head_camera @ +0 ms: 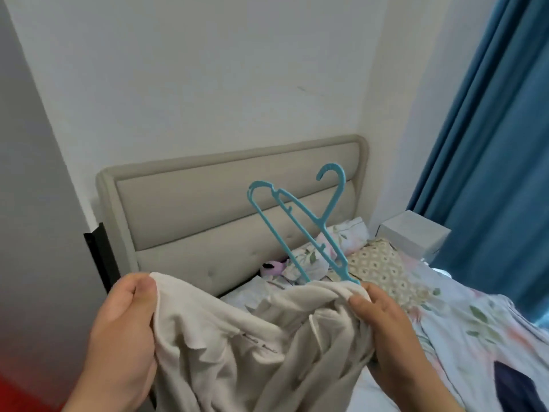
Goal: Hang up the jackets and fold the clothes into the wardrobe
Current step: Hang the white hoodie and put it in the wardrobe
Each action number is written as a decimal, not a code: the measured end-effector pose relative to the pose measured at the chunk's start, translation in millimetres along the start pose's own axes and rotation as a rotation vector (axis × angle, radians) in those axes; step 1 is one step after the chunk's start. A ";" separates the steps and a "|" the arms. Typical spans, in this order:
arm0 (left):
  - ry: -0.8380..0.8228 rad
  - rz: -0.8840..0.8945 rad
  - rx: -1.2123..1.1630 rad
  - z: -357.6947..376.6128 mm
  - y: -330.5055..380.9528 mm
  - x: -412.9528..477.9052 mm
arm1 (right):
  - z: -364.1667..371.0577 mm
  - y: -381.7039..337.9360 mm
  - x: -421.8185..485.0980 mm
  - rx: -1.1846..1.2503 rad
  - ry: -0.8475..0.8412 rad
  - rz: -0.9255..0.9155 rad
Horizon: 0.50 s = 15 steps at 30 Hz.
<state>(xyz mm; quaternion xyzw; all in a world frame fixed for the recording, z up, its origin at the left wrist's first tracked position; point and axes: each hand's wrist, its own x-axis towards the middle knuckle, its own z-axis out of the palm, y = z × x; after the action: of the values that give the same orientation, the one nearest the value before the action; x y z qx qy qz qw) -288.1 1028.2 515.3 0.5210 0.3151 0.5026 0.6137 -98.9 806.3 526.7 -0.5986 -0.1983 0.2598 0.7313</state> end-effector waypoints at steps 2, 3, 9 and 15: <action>-0.059 -0.014 -0.042 20.7 -3.2 13.3 | -13.7 -4.1 1.2 -0.114 0.069 -0.017; -0.094 -0.021 -0.073 32.6 -5.8 21.7 | -21.6 -7.1 0.1 -0.174 0.120 -0.038; -0.470 -0.011 -0.121 86.2 -26.0 71.6 | -64.4 -19.4 -18.5 -0.413 0.528 -0.107; -0.763 0.074 0.023 144.5 -36.5 100.4 | -78.2 -19.5 -65.9 -0.494 0.828 -0.176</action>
<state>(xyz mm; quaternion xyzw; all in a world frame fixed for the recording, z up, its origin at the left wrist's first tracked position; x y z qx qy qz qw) -116.4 1078.2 531.5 0.6886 0.0506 0.2908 0.6624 -100.9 702.3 531.2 -0.7883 0.0036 -0.1179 0.6039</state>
